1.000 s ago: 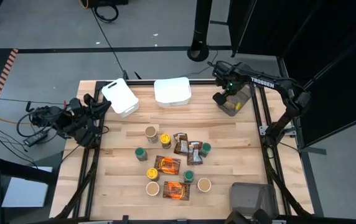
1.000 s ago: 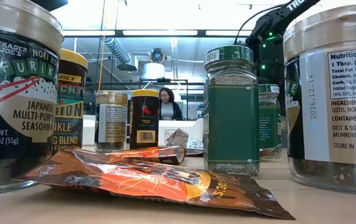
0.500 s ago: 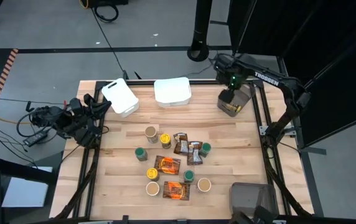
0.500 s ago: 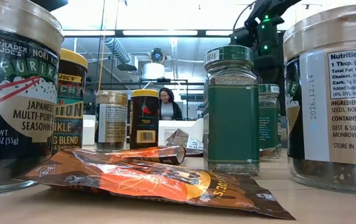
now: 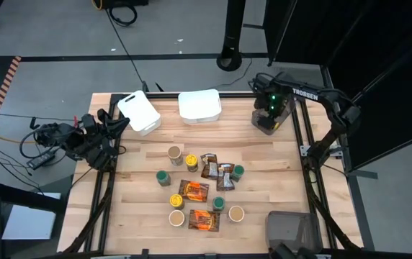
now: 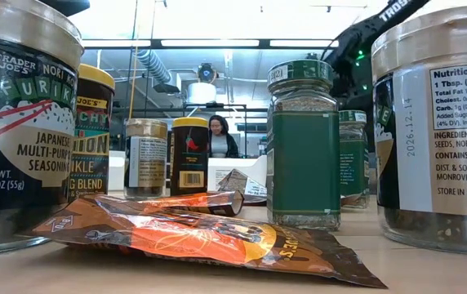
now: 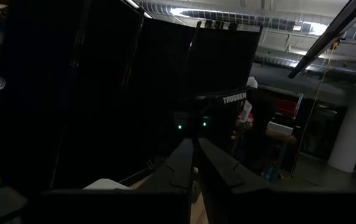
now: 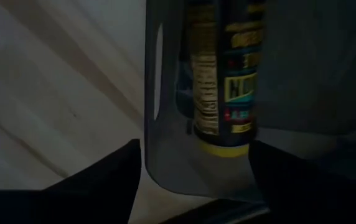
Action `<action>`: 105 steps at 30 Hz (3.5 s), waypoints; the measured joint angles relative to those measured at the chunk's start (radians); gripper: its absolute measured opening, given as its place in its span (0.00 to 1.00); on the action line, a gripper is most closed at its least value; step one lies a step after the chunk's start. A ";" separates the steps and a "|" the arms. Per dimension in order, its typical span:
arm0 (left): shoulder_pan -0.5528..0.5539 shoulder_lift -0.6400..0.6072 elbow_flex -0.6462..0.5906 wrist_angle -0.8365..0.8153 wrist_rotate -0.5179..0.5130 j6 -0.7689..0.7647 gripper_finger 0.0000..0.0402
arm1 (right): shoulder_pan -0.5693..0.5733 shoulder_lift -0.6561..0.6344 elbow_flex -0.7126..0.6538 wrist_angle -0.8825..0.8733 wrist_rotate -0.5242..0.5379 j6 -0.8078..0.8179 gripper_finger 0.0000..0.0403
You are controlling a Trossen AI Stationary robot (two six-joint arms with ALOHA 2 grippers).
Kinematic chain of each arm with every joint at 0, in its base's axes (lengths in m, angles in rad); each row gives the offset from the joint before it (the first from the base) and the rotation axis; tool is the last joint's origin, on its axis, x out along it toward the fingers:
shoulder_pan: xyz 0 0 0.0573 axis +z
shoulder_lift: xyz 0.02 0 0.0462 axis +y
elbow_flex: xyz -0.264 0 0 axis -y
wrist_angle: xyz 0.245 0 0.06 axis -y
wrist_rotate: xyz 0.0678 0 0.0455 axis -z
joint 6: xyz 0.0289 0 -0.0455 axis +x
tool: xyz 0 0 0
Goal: Sort spices by type
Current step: Put the right yellow seasoning bottle into the top black bin
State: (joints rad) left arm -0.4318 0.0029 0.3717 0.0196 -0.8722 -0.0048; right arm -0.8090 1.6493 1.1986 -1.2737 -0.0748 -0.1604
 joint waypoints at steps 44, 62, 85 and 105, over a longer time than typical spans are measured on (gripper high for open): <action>0.000 0.000 0.000 0.003 0.000 -0.001 0.06 | -0.080 -0.034 -0.005 0.242 0.137 0.278 0.73; 0.000 0.000 0.000 0.003 -0.019 0.001 0.06 | -0.004 -0.032 -0.112 0.342 0.212 0.447 0.72; 0.000 0.000 0.000 0.002 -0.051 0.004 0.06 | -0.003 -0.036 -0.290 0.534 0.119 0.536 0.51; 0.000 0.000 0.000 0.003 -0.051 0.005 0.06 | -0.003 -0.028 -0.011 0.237 0.221 0.396 0.46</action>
State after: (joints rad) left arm -0.4320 0.0029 0.3717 0.0227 -0.9237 -0.0002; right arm -0.8120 1.6211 1.1876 -1.0371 0.1462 0.2357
